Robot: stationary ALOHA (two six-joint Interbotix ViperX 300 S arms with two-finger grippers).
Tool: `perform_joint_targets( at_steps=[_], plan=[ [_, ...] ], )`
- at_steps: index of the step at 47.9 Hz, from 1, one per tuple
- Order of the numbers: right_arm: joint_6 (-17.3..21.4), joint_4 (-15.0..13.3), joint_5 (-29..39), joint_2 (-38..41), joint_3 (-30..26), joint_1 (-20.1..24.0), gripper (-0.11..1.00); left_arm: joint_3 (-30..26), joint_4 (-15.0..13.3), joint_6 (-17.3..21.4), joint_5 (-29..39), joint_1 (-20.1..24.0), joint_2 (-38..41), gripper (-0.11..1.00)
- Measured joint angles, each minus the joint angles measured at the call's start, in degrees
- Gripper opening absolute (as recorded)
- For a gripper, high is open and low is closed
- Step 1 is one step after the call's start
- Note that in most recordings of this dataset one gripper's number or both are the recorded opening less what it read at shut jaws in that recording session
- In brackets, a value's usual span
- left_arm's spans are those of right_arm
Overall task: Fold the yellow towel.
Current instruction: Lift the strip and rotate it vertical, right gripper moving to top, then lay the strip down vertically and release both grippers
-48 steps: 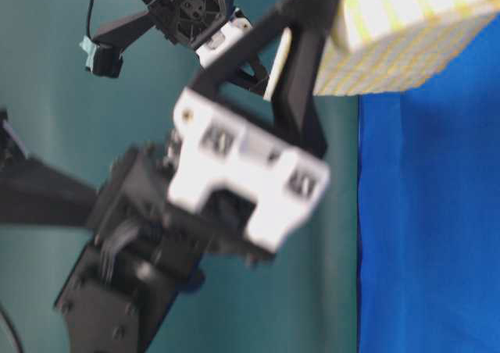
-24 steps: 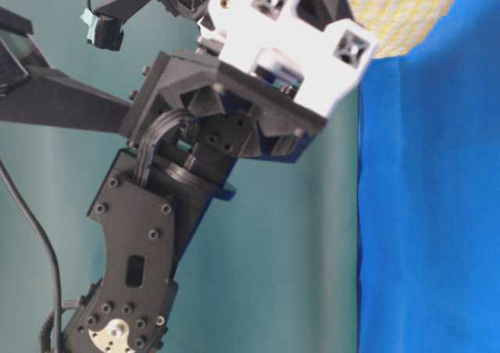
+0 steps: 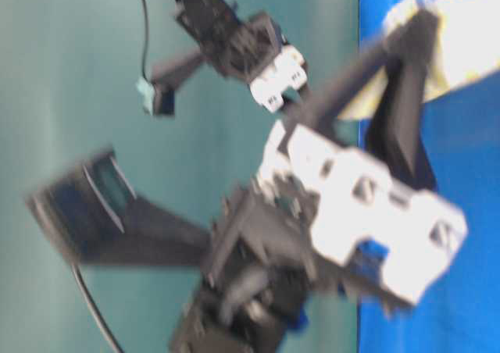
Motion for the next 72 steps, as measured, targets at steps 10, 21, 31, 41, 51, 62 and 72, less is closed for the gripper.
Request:
perform_joint_targets(
  at_steps=[10, 21, 31, 41, 51, 62, 72],
  plan=[
    [0.00, 0.00, -0.09, 5.10, -5.98, 2.29, 0.03, 6.15, -0.18, -4.13, -2.11, -1.05, -2.81, 0.02],
    [-0.26, 0.00, -0.09, 8.17, -8.96, 4.22, 0.03, 8.44, -0.18, -5.19, -2.20, -2.37, -3.87, 0.02],
    [-0.26, 0.00, 0.00, 8.88, -9.23, 4.39, 0.04, 8.70, -0.18, -5.27, -1.58, -2.46, -3.87, 0.05],
    [-0.53, -0.09, 0.00, 8.88, -9.32, 4.22, 0.18, 8.70, -0.09, -5.27, 0.97, -3.08, -3.87, 0.39],
    [-2.11, -1.14, 0.00, 8.88, -9.32, 4.39, 0.71, 8.70, 0.18, -3.60, 5.80, -3.25, -6.15, 0.62],
    [-2.64, -1.23, 0.00, 4.83, -7.03, 4.57, 0.62, 8.70, 0.18, -1.85, 16.17, -0.53, -13.18, 0.60],
    [-2.37, -1.23, -1.93, -3.16, -0.35, 4.48, 0.63, 9.93, 0.35, -1.67, 20.04, 5.36, -17.67, 0.60]
  ],
)
